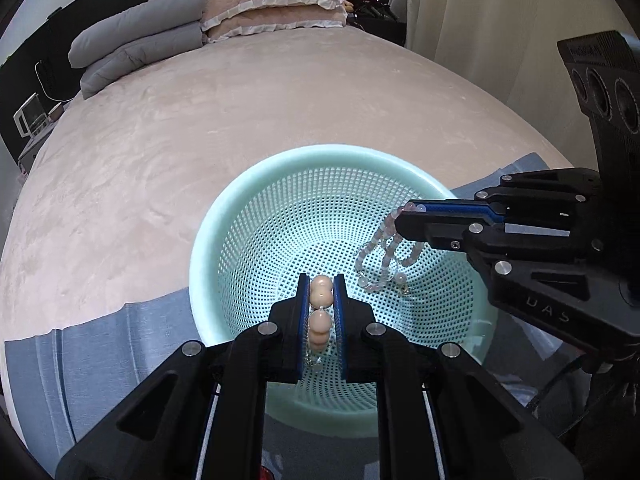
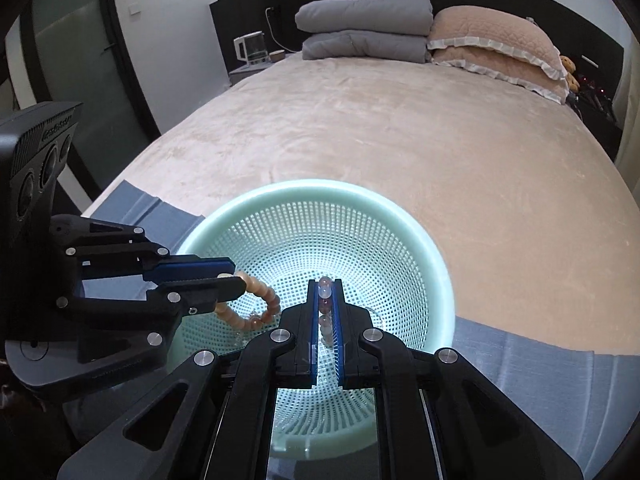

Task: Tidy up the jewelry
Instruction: 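Carry the bracelet into the basket with the left gripper while the right gripper brings the pink necklace, then close the left gripper on the pearl hoop earring while the right gripper closes on the silver pendant earring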

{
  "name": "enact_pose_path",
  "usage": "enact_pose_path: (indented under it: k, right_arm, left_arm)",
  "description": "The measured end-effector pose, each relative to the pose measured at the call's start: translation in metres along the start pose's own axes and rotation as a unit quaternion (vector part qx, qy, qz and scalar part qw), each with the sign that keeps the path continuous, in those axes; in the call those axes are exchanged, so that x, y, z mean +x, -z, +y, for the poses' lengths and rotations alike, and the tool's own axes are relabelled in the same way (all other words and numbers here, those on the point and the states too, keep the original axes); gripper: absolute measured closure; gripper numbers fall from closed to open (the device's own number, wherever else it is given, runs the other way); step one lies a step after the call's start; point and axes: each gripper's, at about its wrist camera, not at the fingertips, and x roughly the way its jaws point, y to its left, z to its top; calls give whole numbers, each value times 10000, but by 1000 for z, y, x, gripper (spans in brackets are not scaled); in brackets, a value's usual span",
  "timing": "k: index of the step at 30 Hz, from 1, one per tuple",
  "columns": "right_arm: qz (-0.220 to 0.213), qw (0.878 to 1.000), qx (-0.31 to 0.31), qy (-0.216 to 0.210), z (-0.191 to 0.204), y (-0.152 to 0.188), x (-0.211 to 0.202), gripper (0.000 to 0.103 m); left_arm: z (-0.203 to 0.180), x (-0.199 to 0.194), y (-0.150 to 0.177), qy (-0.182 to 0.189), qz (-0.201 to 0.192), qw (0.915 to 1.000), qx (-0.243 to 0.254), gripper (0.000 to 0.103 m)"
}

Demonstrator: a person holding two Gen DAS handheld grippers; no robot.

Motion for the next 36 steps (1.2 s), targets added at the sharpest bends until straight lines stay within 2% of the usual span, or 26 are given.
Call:
enact_pose_path:
  k: [5, 10, 12, 13, 14, 15, 16, 17, 18, 19, 20, 21, 27, 30, 34, 36]
  right_arm:
    - [219, 9997, -22, 55, -5, 8, 27, 97]
    - [197, 9998, -70, 35, -5, 14, 27, 94]
    - [205, 9996, -155, 119, -5, 14, 22, 91]
    - [193, 9994, -206, 184, -5, 14, 17, 87]
    - [143, 9993, -264, 203, -5, 14, 11, 76]
    - [63, 9992, -311, 245, -4, 14, 4, 62]
    - [-31, 9989, -349, 317, -3, 14, -5, 53]
    - [-135, 9984, -394, 380, -1, 16, -15, 40]
    - [-219, 9980, -436, 393, 1, 17, -24, 35]
    - [-260, 9979, -465, 382, 2, 19, -34, 32]
    - [-293, 9976, -492, 386, 4, 22, -44, 23]
    - [-348, 9971, -534, 410, 6, 26, -54, 15]
    - [-452, 9936, -842, 600, 20, 69, -95, 14]
    - [-453, 9911, -1159, 462, 26, 104, -102, 14]
    - [116, 9858, -1524, 697, 29, 146, -82, 14]
    - [280, 9860, -1557, 529, 28, 161, -76, 14]
  left_arm:
    - [3, 16, 1, -31, 80, 10000, 20, 91]
    - [2, 18, 7, -102, 65, 9999, 10, 88]
    - [4, 12, 8, -87, -4, 9999, -83, 70]
    - [7, 8, 8, -122, -86, 9998, -91, 57]
    - [8, 0, 9, -176, -188, 9996, -112, 46]
    - [9, -8, 10, -214, -279, 9993, -146, 40]
    - [10, -17, 10, -234, -374, 9989, -178, 31]
    - [10, -27, 12, -256, -479, 9983, -201, 27]
    - [10, -36, 13, -285, -568, 9978, -211, 24]
    - [10, -46, 15, -331, -645, 9972, -208, 16]
    - [10, -55, 18, -393, -719, 9965, -189, 5]
    - [8, -64, 23, -438, -810, 9956, -150, 6]
    - [-12, -98, 63, -251, -807, 9960, 276, 6]
    - [-30, -107, 94, -15, -920, 9939, 614, 6]
    - [-57, -105, 139, 207, -961, 9868, 1287, 6]
    - [-74, -105, 160, 385, -1033, 9799, 1660, 6]
